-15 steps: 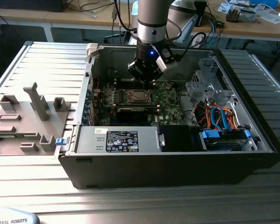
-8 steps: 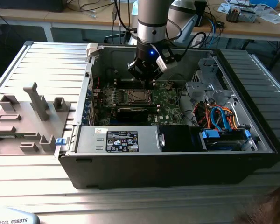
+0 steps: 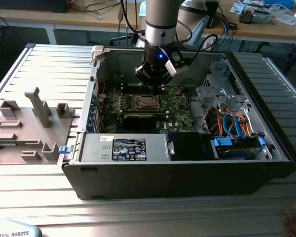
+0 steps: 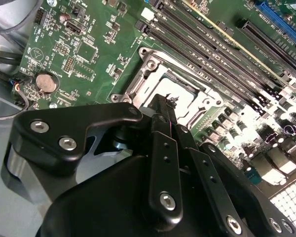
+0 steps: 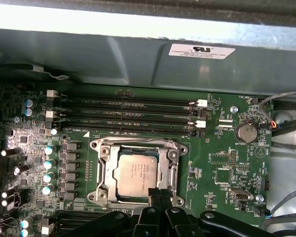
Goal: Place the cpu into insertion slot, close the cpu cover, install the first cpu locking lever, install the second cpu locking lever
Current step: 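Install the second cpu locking lever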
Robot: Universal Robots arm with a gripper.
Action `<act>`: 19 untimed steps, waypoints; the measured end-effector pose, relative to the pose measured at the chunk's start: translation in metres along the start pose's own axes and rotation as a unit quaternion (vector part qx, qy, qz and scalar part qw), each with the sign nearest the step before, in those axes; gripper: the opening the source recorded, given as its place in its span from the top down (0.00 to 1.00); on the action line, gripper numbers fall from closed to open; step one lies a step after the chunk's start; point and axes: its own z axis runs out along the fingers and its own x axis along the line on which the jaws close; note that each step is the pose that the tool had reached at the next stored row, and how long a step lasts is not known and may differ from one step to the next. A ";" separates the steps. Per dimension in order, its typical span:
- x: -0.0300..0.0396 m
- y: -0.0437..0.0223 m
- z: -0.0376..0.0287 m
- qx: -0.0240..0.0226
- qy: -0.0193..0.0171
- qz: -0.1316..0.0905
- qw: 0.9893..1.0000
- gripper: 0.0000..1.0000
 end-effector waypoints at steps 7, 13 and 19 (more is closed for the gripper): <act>0.0002 -0.0030 0.0001 0.000 0.000 0.000 1.000 0.89; 0.0006 -0.0102 0.0002 0.000 0.000 0.000 1.000 0.89; 0.0010 -0.0178 0.0005 0.000 0.000 0.000 1.000 0.89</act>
